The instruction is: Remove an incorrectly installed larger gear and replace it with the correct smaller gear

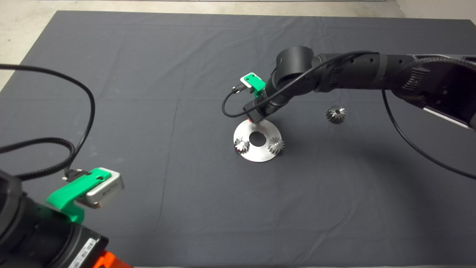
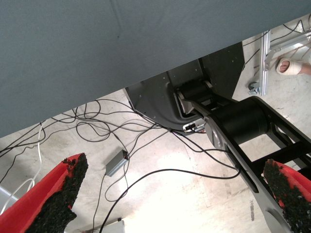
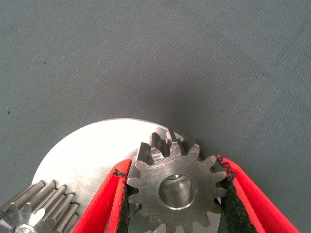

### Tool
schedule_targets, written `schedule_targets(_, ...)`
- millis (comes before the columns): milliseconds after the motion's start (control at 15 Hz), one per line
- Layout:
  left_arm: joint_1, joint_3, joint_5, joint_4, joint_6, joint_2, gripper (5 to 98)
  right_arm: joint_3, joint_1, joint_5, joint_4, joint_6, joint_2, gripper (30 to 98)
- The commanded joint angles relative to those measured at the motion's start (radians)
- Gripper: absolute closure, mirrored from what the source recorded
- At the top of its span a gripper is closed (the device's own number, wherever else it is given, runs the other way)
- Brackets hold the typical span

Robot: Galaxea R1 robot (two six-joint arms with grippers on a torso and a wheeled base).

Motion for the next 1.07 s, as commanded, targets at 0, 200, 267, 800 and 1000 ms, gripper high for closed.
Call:
schedule_targets(0, -0.002, 0.009, -0.001, 0.005, -0.001, 0.003, 10.7, 0.009, 0.028, -0.004, -0.045, 0.003, -0.002, 87.4)
schedule_targets(200, -0.001, 0.009, -0.001, 0.005, -0.001, 0.003, 10.7, 0.012, 0.027, -0.008, -0.061, 0.003, -0.003, 87.2)
schedule_targets(267, -0.001, 0.009, -0.001, 0.005, -0.001, 0.003, 10.7, 0.012, 0.026, -0.008, -0.061, 0.003, -0.005, 87.3)
schedule_targets(800, 0.001, 0.009, -0.001, 0.005, -0.001, 0.002, 10.7, 0.014, 0.016, -0.007, -0.059, 0.004, 0.004, 87.4)
schedule_targets(1000, 0.005, 0.009, -0.001, 0.005, -0.001, 0.003, 10.7, 0.014, 0.013, -0.003, -0.059, 0.006, 0.003, 87.4)
